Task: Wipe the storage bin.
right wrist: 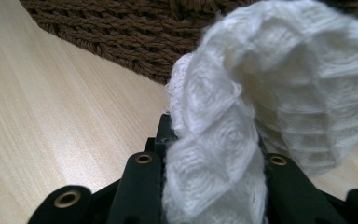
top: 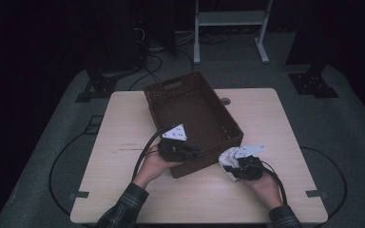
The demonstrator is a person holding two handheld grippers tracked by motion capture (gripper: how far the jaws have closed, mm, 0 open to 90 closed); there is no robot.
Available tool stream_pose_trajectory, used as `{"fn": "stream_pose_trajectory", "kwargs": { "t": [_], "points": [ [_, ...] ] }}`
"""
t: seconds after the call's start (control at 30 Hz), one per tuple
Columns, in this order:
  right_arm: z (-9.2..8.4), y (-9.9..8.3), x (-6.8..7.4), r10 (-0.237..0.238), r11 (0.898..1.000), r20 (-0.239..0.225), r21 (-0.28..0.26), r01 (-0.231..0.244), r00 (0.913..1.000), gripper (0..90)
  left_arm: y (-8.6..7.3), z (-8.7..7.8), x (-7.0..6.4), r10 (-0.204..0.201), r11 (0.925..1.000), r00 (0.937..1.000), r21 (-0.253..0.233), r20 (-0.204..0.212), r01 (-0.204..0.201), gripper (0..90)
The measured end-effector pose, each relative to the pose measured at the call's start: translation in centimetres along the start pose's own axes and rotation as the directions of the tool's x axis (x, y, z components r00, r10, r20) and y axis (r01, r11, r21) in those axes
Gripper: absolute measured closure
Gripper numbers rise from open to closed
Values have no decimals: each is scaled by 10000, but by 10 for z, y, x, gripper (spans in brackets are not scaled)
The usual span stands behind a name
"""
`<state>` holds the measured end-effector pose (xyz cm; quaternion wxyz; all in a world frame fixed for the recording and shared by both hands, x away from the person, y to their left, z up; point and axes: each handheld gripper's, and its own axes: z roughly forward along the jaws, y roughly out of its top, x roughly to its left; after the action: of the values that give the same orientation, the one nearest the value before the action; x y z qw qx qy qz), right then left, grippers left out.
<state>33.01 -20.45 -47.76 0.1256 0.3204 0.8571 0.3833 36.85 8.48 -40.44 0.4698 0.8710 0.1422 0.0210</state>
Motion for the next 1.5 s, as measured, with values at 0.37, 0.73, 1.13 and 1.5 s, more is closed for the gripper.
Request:
{"fn": "stream_pose_trajectory", "kwargs": {
  "t": [0.37, 0.73, 1.13, 1.5],
  "points": [
    [-35, 20, 20, -538, 9808, 125, -1873, 552, 9985, 696, 0, 0, 1, 43, 10000, 10000, -3, 6, -43, 772],
    [-44, 33, 33, -926, 9631, 42, -2533, 906, 9957, 696, 0, 0, 0, 13, 10000, 10000, 11, 10, -13, 772],
    [-15, 27, 28, -725, 9846, -440, -1627, 645, 9964, 698, 0, 0, 0, 35, 10000, 10000, 11, 7, -35, 772],
    [4, 18, 25, -742, 9956, -635, -617, 703, 9952, 698, 0, 0, 0, 4, 10000, 10000, 5, 19, -4, 772]
  ]
}}
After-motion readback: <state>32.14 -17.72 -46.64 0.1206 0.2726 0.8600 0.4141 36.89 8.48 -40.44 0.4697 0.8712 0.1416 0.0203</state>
